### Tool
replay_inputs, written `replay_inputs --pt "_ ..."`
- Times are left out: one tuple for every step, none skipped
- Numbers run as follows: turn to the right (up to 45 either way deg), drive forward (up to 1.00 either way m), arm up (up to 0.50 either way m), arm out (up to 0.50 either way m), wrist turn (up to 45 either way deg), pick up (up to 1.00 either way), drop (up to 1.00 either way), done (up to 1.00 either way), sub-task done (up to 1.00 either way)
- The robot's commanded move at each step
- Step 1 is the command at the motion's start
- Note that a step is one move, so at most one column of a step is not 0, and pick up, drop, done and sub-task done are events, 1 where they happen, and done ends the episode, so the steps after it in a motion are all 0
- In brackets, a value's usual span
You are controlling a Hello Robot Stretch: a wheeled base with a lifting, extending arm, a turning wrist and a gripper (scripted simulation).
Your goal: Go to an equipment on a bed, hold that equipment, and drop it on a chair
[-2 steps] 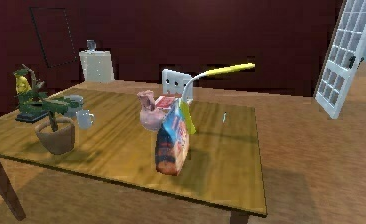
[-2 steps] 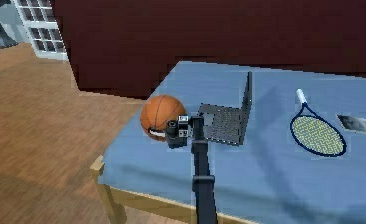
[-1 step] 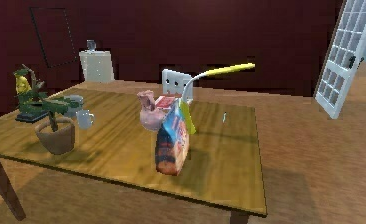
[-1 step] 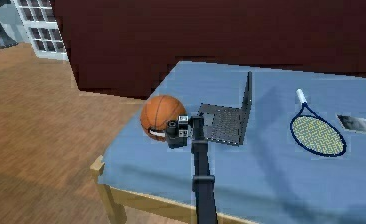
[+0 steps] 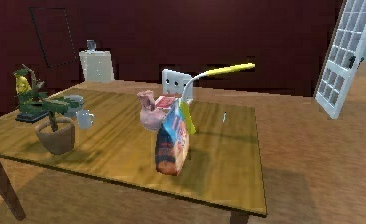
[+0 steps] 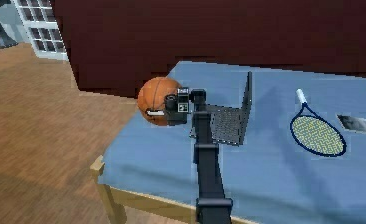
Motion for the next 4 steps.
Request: replay_inputs --pt "0.0 0.0 0.16 0.0 0.0 0.0 0.0 0.0 0.0" --pt "0.0 0.0 0.0 0.0 -45.0 0.0 0.0 0.0 0.0" --pt "0.0 0.0 0.0 0.0 -45.0 0.0 0.0 0.0 0.0" --pt "0.0 0.0 0.0 0.0 -21.0 0.0 0.0 0.0 0.0"
